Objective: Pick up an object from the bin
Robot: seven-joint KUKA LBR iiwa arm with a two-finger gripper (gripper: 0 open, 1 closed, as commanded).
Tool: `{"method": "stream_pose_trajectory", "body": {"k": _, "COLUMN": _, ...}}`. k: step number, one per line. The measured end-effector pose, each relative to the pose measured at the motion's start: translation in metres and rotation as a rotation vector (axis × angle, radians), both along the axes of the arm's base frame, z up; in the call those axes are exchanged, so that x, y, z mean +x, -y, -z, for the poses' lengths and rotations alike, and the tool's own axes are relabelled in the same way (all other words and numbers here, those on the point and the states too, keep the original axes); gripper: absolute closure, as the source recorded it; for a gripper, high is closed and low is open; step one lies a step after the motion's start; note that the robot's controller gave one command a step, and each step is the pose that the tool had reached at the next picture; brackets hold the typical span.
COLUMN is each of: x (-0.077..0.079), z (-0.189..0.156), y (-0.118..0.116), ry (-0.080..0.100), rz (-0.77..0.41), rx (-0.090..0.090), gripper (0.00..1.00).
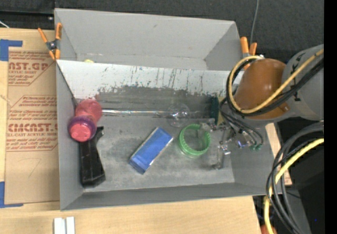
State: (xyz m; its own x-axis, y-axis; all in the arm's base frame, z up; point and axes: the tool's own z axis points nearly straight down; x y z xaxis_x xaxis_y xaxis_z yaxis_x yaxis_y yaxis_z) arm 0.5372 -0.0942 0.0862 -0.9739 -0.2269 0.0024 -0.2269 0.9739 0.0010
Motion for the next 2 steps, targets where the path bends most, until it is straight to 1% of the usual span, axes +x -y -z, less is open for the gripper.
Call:
{"method": "stream_pose_trajectory", "body": {"k": 1, "x": -0.003, "z": -0.007, "y": 0.002, "ry": 0.007, "rz": 0.01, "rx": 0.0, "gripper": 0.0}}
{"method": "stream_pose_trajectory", "body": {"k": 2, "x": -0.022, "z": 0.002, "y": -0.004, "ry": 0.0, "rz": 0.494, "rx": 0.001, "gripper": 0.0}}
